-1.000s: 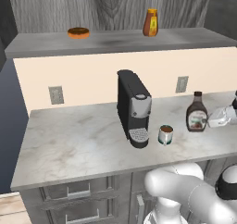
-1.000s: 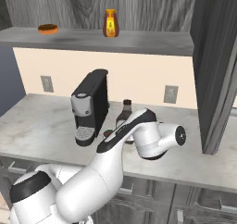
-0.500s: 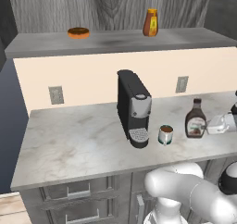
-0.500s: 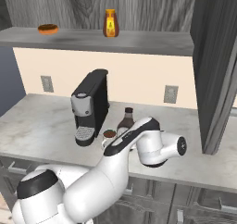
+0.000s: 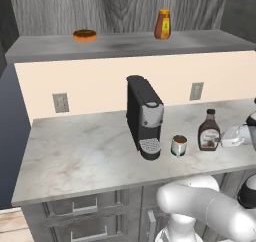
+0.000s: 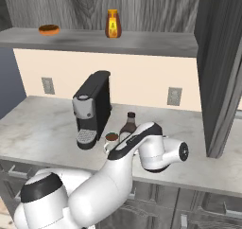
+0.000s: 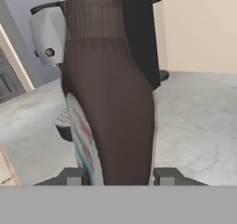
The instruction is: Pick the syrup bottle and honey bottle from the cabinet and place them next to the mug.
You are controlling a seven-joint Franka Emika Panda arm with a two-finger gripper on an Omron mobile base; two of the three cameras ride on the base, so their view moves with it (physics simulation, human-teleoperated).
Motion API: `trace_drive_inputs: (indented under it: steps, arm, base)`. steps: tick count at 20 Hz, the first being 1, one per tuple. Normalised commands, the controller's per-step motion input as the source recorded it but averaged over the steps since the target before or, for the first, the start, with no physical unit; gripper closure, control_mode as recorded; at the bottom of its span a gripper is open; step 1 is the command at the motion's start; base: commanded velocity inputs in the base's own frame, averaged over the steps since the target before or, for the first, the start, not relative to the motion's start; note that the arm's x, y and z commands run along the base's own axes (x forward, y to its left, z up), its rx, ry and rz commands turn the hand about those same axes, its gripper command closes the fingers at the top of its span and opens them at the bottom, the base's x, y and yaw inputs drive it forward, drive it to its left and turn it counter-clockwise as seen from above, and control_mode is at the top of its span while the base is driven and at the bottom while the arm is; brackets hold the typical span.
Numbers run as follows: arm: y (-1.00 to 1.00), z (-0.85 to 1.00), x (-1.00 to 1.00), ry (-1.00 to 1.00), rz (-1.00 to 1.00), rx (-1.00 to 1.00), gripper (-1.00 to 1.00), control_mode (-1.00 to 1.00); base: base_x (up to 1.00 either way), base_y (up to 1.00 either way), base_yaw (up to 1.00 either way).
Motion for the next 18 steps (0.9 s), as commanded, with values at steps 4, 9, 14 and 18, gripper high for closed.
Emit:
trace_drive_inputs:
  steps: [4, 9, 14, 18]
  arm:
    - [0.0, -0.03, 0.11, 0.0, 0.0, 0.0, 1.0, -1.0]
    - [0.02, -0.02, 0.03, 0.0, 0.0, 0.0, 1.0, -1.0]
    - [0.05, -0.06, 0.0, 0.0, 0.0, 0.0, 1.0, -1.0]
    - [0.0, -0.24, 0.0, -0.03, 0.0, 0.0, 1.0, -1.0]
  base:
    - [0.0, 0.0, 0.0]
    - [0.0, 0.0, 0.0]
    - [0.0, 0.0, 0.0]
    - [0.0, 0.0, 0.0]
